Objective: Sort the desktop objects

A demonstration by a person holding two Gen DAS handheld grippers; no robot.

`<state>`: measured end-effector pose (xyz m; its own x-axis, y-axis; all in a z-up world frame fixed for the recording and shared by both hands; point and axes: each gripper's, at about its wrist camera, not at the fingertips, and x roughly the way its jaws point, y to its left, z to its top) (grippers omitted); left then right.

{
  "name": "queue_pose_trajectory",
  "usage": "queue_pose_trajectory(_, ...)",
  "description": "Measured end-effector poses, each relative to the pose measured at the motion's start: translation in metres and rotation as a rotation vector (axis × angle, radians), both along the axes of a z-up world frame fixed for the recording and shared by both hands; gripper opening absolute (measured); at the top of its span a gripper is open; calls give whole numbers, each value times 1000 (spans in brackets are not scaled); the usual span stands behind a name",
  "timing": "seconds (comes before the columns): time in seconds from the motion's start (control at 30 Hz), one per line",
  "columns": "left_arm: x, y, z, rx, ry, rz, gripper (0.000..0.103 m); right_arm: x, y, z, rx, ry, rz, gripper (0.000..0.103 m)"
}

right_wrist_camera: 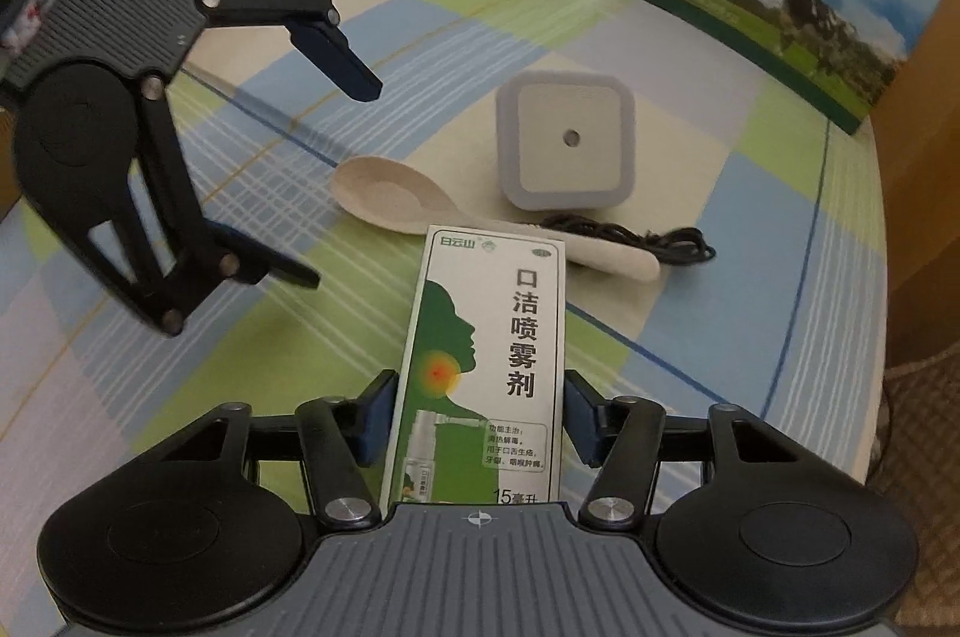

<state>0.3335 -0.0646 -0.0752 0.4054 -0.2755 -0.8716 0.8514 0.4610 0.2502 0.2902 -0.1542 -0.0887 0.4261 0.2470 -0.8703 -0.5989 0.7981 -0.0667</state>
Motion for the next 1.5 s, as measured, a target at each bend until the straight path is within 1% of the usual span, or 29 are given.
queue_pose_trajectory(0.1,3,-3,-6,9,-33,-19,82,-1,-8,1,0,7,-11,54)
queue_pose_trajectory(0.13,4,-4,-8,10,-41,-22,78,-2,-10,2,1,8,-13,54)
queue_pose_trajectory(0.3,9,-8,-11,6,-50,-53,74,-9,-21,2,11,8,-26,54)
queue_pose_trajectory(0.4,13,-11,-10,2,-48,-67,62,-12,-24,2,24,11,-38,54)
queue_pose_trajectory(0.43,14,-13,-10,2,-45,-72,55,-13,-25,2,29,12,-42,53)
queue_pose_trajectory(0.47,16,-14,-9,3,-39,-75,51,-14,-26,2,34,13,-47,53)
queue_pose_trajectory(0.57,20,-15,-8,0,-25,-78,51,-16,-28,3,39,14,-51,53)
queue_pose_trajectory(0.67,19,-14,-7,7,-29,-97,51,-17,-31,3,42,14,-59,53)
queue_pose_trajectory(0.83,17,-11,-8,58,-80,-135,51,-19,-35,3,53,15,-74,53)
queue_pose_trajectory(0.93,20,-11,-9,61,-82,-126,50,-20,-35,2,54,16,-79,53)
queue_pose_trajectory(0.97,21,-12,-9,59,-75,-122,44,-20,-35,2,53,16,-79,53)
queue_pose_trajectory(1.07,22,-16,-8,57,-51,-115,34,-21,-35,2,51,19,-82,53)
queue_pose_trajectory(1.13,22,-18,-8,63,-35,-111,29,-22,-36,3,50,22,-84,53)
queue_pose_trajectory(1.2,20,-20,-7,75,-34,-97,29,-25,-37,4,51,27,-88,53)
queue_pose_trajectory(1.27,18,-20,-6,76,-13,-75,29,-31,-38,5,51,32,-89,53)
queue_pose_trajectory(1.37,9,-18,-2,69,46,-32,28,-44,-38,8,63,46,-99,53)
queue_pose_trajectory(1.5,-19,-7,2,43,138,59,28,-70,-36,12,87,78,-119,53)
